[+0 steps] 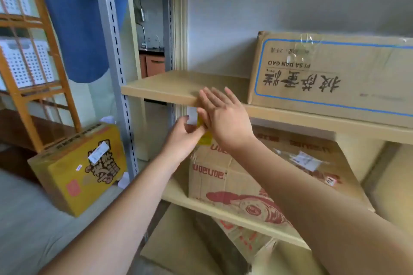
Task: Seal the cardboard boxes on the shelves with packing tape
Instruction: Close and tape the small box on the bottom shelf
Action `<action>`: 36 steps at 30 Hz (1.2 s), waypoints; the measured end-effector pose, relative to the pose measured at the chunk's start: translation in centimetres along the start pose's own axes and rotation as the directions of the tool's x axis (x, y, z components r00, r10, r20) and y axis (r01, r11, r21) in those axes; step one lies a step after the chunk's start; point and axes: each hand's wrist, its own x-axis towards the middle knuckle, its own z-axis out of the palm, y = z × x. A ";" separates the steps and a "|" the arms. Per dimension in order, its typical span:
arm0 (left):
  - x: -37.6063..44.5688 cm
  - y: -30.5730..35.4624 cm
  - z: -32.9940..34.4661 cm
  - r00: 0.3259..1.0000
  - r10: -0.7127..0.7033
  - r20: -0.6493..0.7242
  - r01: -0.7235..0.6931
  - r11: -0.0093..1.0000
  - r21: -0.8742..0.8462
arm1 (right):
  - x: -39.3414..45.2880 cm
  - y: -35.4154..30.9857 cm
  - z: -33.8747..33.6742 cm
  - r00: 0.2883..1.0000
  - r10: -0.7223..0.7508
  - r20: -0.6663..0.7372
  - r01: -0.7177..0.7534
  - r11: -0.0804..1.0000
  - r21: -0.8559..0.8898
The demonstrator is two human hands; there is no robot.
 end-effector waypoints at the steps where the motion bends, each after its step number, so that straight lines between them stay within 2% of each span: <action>1: -1.7 -1.4 -0.1 0.995 0.068 -0.070 -0.067 0.998 0.012 | -1.8 0.1 -0.2 0.998 -0.025 -0.049 0.024 1.000 -0.010; 3: -6.1 -4.9 0.5 0.919 0.252 -0.303 -0.240 0.968 0.077 | -7.3 -0.7 -0.2 0.984 -0.117 -0.132 0.127 0.989 0.072; 4: -8.2 -7.6 1.7 0.885 0.285 -0.370 -0.256 0.959 0.126 | -11.2 -1.5 0.1 0.973 -0.188 -0.131 0.203 0.972 0.121; 5: -10.2 -10.6 3.1 0.904 0.240 -0.353 -0.188 0.967 0.174 | -16.0 -1.8 1.3 0.969 -0.236 -0.075 0.245 0.960 0.137; 6: -11.7 -13.8 4.9 0.960 0.114 -0.257 -0.062 0.978 0.201 | -20.8 -1.8 2.8 0.970 -0.232 0.071 0.220 0.965 0.145; 7: -12.9 -16.8 6.9 0.992 -0.089 -0.087 0.106 0.972 0.210 | -25.0 -1.6 4.4 0.931 -0.179 0.319 0.140 0.980 0.143; 8: -13.6 -20.2 8.9 0.948 -0.308 0.086 0.286 0.937 0.202 | -28.6 -1.3 6.2 0.811 -0.075 0.580 0.030 0.996 0.086; 9: -13.8 -23.5 10.6 0.845 -0.496 0.199 0.456 0.864 0.215 | -31.5 -0.7 8.3 0.664 0.046 0.747 -0.079 0.997 0.008; 10: -13.8 -26.3 12.0 0.739 -0.625 0.252 0.574 0.780 0.250 | -33.7 -0.1 10.7 0.539 0.146 0.829 -0.189 0.981 -0.050; 11: -13.7 -29.0 13.0 0.668 -0.694 0.268 0.636 0.720 0.278 | -34.9 0.5 12.6 0.476 0.216 0.853 -0.291 0.954 -0.079; 13: -13.5 -32.5 14.4 0.581 -0.767 0.273 0.714 0.641 0.282 | -36.0 1.5 16.4 0.485 0.332 0.809 -0.450 0.888 -0.094; 15: -13.0 -34.5 15.5 0.519 -0.814 0.259 0.777 0.576 0.253 | -36.2 2.5 19.8 0.413 0.373 0.831 -0.472 0.868 -0.155; 16: -12.7 -35.1 16.2 0.509 -0.823 0.251 0.790 0.563 0.245 | -36.4 2.8 21.4 0.379 0.389 0.840 -0.466 0.864 -0.190; 19: -11.5 -36.3 17.3 0.513 -0.831 0.215 0.802 0.553 0.225 | -37.3 2.6 24.1 0.374 0.394 0.840 -0.379 0.891 -0.249; 20: -11.2 -36.7 17.4 0.518 -0.832 0.201 0.799 0.554 0.235 | -37.9 2.4 24.5 0.393 0.404 0.826 -0.349 0.897 -0.273; 22: -10.8 -37.8 17.2 0.502 -0.848 0.169 0.811 0.529 0.251 | -38.3 2.3 25.0 0.379 0.385 0.841 -0.326 0.907 -0.268; 26: -11.5 -38.9 17.0 0.435 -0.888 0.148 0.862 0.458 0.215 | -38.6 2.7 24.4 0.425 0.376 0.824 -0.256 0.923 -0.289; 29: -12.5 -38.5 17.3 0.401 -0.901 0.162 0.865 0.431 0.255 | -37.5 2.8 21.6 0.497 0.433 0.752 -0.381 0.888 -0.259; 30: -12.8 -38.2 17.5 0.397 -0.901 0.174 0.859 0.432 0.275 | -37.0 3.1 20.6 0.496 0.476 0.726 -0.458 0.854 -0.246; 32: -13.7 -37.6 18.0 0.415 -0.875 0.247 0.851 0.470 0.236 | -36.6 4.0 18.6 0.412 0.584 0.699 -0.644 0.730 -0.231; 33: -14.1 -37.5 18.2 0.423 -0.858 0.292 0.858 0.483 0.175 | -37.2 4.7 17.9 0.352 0.635 0.687 -0.757 0.625 -0.190; 34: -14.5 -37.4 18.5 0.440 -0.845 0.303 0.860 0.494 0.127 | -38.0 5.2 17.4 0.265 0.675 0.689 -0.859 0.490 -0.150; 36: -14.8 -37.3 18.6 0.530 -0.805 0.267 0.822 0.565 0.073 | -40.5 5.6 17.2 0.087 0.688 0.720 -0.952 0.270 -0.144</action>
